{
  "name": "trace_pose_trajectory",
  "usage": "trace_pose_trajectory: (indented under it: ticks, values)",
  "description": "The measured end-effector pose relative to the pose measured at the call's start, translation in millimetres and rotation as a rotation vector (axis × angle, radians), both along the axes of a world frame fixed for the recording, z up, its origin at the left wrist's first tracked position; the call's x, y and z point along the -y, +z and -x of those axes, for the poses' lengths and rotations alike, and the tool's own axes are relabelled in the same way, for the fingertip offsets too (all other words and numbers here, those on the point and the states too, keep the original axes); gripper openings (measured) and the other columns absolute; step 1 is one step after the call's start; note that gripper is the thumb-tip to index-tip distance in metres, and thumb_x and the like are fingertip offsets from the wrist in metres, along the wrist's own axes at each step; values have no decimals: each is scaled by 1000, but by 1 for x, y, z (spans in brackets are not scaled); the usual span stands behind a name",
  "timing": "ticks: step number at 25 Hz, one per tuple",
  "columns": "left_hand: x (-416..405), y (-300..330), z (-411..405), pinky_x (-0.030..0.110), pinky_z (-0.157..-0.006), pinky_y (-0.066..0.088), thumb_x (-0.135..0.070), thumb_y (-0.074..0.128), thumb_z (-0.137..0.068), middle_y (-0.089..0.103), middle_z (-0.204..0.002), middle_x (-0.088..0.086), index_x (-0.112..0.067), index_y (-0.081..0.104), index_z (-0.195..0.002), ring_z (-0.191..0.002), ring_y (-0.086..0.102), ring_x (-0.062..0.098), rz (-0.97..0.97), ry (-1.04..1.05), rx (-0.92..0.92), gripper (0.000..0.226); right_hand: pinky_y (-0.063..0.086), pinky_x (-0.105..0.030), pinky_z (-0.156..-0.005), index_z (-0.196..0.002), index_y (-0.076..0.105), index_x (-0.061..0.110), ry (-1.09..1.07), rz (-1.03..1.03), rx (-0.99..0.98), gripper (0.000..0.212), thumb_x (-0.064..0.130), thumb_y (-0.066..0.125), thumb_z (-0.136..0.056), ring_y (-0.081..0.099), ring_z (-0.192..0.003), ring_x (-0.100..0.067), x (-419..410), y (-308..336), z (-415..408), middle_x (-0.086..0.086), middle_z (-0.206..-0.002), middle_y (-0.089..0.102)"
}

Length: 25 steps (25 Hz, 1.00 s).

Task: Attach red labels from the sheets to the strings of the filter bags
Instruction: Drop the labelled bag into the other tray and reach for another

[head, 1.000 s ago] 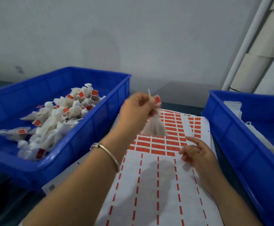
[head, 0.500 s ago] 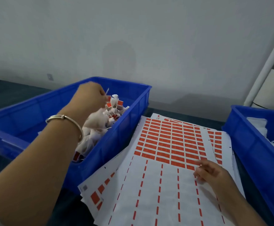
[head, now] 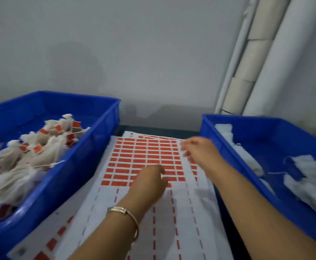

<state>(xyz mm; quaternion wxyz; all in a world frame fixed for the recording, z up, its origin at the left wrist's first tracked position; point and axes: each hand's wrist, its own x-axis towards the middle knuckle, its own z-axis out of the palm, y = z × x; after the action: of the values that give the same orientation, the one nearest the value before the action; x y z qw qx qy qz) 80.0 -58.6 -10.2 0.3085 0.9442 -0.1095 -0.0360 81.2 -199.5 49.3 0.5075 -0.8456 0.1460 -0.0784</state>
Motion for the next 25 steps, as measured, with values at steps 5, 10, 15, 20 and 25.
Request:
trace_pose_trajectory:
  ticks: [5, 10, 15, 20, 25]
  values:
    - [26, -63, 24, 37, -114, 23, -47, 35, -95, 42, -142, -12, -31, 45, -131, -133, 36, 15, -237, -80, 167, 40, 47, -28, -68, -89, 68, 19, -308, 203, 162, 25, 5, 46, -92, 59, -80, -15, 115, 43, -15, 1, -98, 67]
    - [24, -69, 21, 33, -115, 9, -51, 29, -95, 29, -149, -16, -35, 35, -138, -140, 22, 9, -243, -93, 225, 46, 37, -36, -101, -142, 41, 16, -223, 493, -263, 54, -5, 38, -93, 41, -130, -30, 205, -26, -9, -10, -150, 37]
    - [24, -70, 21, 35, -115, 2, -52, 27, -95, 21, -153, -17, -36, 29, -141, -142, 15, 10, -260, -90, 217, 49, 33, -37, -103, -149, 26, 24, -89, 462, -338, 59, 22, 52, -96, 37, -133, -29, 208, -49, -33, -7, -152, 33]
    - [24, -71, 18, 33, -115, 5, -54, 29, -94, 23, -151, -18, -38, 30, -140, -141, 18, 8, -260, -77, 215, 49, 43, -31, -76, -90, 66, 19, -261, 500, -146, 5, 23, 64, -88, 56, -90, -19, 218, -55, -37, -5, -103, 66]
    - [23, -70, 18, 29, -114, 12, -54, 32, -93, 31, -147, -20, -38, 35, -136, -135, 27, 5, -228, -68, 254, 46, 35, -25, -58, -74, 61, 19, -337, 476, 40, 19, 20, 56, -93, 51, -71, -9, 220, -36, -25, 1, -84, 62]
